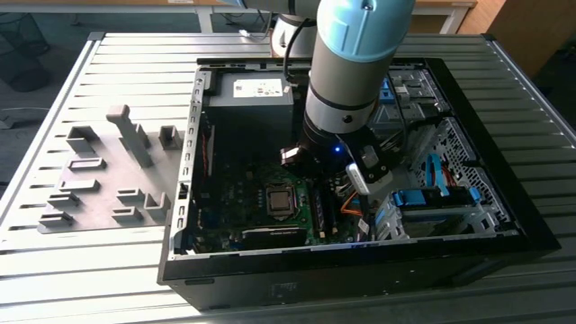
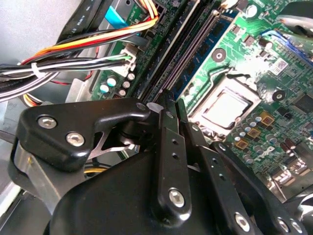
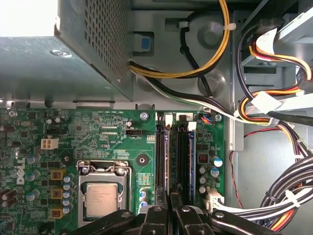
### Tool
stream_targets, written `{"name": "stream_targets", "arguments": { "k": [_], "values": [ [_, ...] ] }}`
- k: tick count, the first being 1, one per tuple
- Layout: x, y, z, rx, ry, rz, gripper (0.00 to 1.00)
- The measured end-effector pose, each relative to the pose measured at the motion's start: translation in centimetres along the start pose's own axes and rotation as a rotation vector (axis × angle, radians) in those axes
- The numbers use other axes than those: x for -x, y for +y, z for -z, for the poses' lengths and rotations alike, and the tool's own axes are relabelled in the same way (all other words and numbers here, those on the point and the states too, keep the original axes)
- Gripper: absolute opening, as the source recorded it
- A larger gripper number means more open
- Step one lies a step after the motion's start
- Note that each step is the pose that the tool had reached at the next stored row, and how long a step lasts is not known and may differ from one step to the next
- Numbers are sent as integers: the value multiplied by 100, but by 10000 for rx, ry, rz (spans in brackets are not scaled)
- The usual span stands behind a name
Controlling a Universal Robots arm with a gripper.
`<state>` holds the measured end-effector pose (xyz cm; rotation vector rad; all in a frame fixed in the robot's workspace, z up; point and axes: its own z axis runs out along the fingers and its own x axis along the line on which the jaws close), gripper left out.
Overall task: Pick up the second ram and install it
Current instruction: 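Insert the second ram into the second slot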
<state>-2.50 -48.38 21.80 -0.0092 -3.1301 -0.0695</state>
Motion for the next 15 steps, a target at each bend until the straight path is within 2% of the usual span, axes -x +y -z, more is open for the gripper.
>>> {"name": "stream_targets", "arguments": {
  "k": [7,11,15],
  "values": [
    [0,2,-2,16,-1,1,14],
    [0,2,-2,119,-1,1,14],
    [0,1,-7,120,1,1,14]
  ]
}}
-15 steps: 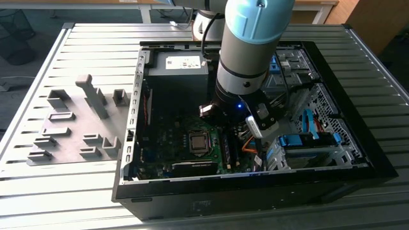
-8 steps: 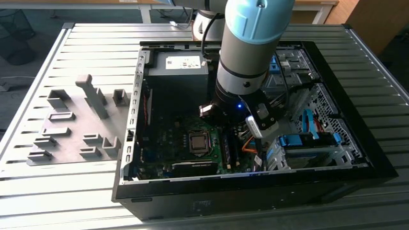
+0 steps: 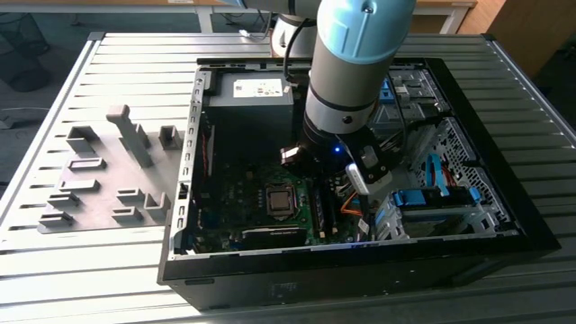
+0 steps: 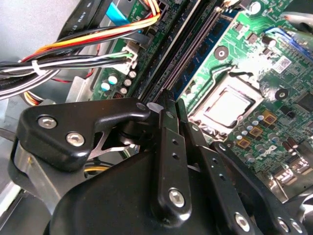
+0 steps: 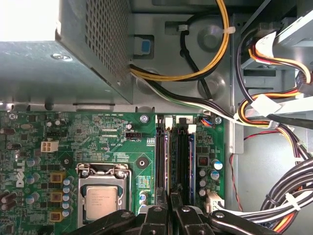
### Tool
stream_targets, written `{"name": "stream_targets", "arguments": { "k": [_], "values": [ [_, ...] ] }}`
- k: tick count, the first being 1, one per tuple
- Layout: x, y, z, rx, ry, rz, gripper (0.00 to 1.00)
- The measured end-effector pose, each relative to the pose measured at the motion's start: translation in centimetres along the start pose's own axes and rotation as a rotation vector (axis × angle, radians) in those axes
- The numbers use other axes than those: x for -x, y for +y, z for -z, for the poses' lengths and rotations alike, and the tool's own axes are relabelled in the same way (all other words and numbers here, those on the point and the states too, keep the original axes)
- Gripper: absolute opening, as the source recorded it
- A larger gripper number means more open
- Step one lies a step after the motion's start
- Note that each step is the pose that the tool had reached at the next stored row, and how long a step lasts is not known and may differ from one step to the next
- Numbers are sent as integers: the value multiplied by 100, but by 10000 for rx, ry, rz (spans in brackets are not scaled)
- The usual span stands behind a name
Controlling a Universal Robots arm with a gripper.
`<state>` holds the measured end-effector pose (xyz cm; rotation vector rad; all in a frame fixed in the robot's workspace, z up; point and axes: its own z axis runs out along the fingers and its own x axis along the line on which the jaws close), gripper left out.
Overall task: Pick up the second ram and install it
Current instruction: 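Insert the second ram into the second slot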
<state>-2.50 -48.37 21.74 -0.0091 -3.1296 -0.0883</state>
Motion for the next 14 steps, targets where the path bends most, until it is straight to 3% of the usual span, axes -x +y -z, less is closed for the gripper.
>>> {"name": "stream_targets", "arguments": {
  "k": [14],
  "values": [
    [0,-2,-25,0,38,-14,14]
  ]
}}
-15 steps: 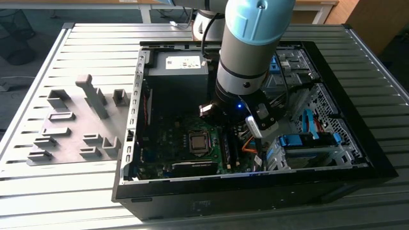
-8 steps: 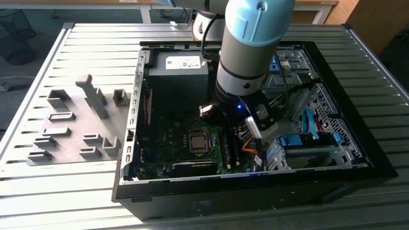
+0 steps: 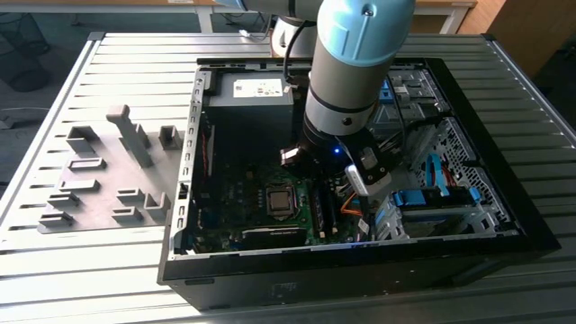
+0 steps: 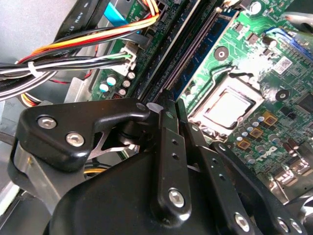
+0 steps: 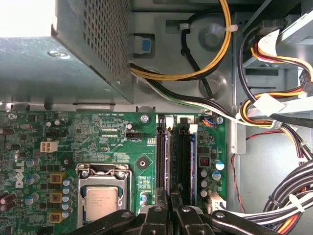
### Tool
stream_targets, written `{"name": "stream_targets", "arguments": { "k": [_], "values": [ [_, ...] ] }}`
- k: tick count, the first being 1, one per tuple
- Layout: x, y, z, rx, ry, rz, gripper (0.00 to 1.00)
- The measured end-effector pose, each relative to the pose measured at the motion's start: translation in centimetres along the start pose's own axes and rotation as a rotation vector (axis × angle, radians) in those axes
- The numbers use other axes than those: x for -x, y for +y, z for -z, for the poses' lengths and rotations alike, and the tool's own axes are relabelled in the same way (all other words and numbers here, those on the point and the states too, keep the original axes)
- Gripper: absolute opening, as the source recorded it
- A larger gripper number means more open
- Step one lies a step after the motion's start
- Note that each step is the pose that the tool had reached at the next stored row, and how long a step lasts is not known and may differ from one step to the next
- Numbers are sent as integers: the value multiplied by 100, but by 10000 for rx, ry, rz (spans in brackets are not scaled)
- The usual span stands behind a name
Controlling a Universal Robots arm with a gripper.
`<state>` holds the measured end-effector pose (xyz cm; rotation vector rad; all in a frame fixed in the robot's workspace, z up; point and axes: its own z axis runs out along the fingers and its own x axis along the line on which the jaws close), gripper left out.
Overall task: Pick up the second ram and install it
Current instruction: 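Insert the second ram into the second slot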
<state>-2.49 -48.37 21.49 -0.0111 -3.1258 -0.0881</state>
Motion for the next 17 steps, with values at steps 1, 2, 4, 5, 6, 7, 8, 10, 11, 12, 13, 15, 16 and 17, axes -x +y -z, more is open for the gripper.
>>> {"name": "stream_targets", "arguments": {
  "k": [1,2,4,5,6,7,8,10,11,12,13,15,16,17],
  "values": [
    [0,0,0,1,-1,-12,14],
    [0,0,-1,2,-2,-33,14],
    [0,-2,-1,3,-5,-72,14],
    [1,-2,0,3,-6,-90,14],
    [2,-2,0,3,-6,-104,14],
    [5,-3,0,3,-6,-111,14],
    [6,-3,0,3,-5,-114,14],
    [10,-3,0,3,-4,-116,14],
    [9,-5,0,2,-4,-117,14],
    [9,-7,0,2,-4,-117,14],
    [10,-7,0,3,-4,-116,14],
    [10,-8,0,2,-3,-118,14],
    [11,-8,0,1,-3,-122,14],
    [12,-8,-1,3,-4,-126,14]
  ]
}}
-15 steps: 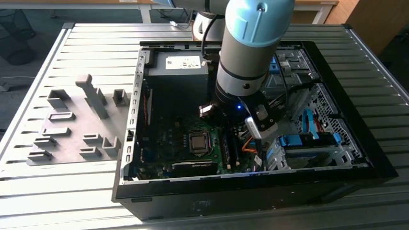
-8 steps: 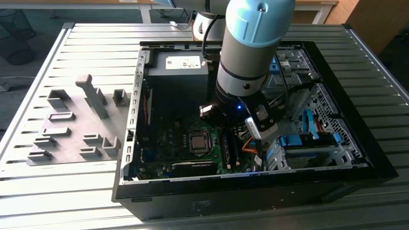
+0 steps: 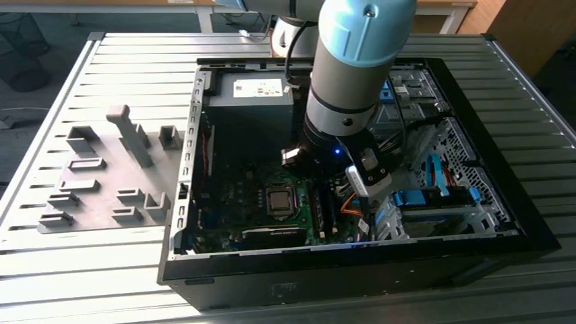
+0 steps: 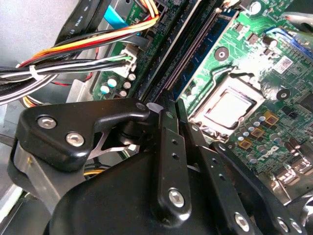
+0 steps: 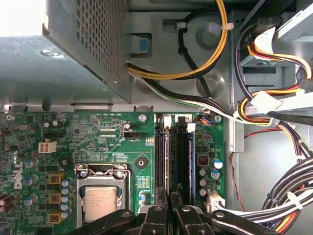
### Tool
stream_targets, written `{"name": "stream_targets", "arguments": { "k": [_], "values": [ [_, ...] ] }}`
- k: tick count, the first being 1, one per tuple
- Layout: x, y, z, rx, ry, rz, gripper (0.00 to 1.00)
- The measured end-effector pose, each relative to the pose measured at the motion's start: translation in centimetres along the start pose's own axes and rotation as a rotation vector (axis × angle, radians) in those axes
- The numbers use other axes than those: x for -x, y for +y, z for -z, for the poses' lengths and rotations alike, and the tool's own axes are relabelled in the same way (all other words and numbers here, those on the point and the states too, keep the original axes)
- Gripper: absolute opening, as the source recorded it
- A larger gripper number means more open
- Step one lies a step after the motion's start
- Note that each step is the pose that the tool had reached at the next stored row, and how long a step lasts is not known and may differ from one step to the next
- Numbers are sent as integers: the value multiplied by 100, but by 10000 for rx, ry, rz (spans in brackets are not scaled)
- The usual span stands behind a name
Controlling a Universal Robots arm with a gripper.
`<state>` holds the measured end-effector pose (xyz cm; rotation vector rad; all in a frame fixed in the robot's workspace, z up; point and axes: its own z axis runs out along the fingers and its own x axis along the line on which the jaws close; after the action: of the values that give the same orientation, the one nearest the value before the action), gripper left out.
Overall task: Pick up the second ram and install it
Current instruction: 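Insert the second ram into the second slot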
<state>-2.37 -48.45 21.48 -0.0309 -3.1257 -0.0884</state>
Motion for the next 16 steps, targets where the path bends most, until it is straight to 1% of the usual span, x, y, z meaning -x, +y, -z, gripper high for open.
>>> {"name": "stream_targets", "arguments": {
  "k": [8,16],
  "values": [
    [6,-2,-27,1,-3,-41,14],
    [6,-1,-29,1,-3,-43,14]
  ]
}}
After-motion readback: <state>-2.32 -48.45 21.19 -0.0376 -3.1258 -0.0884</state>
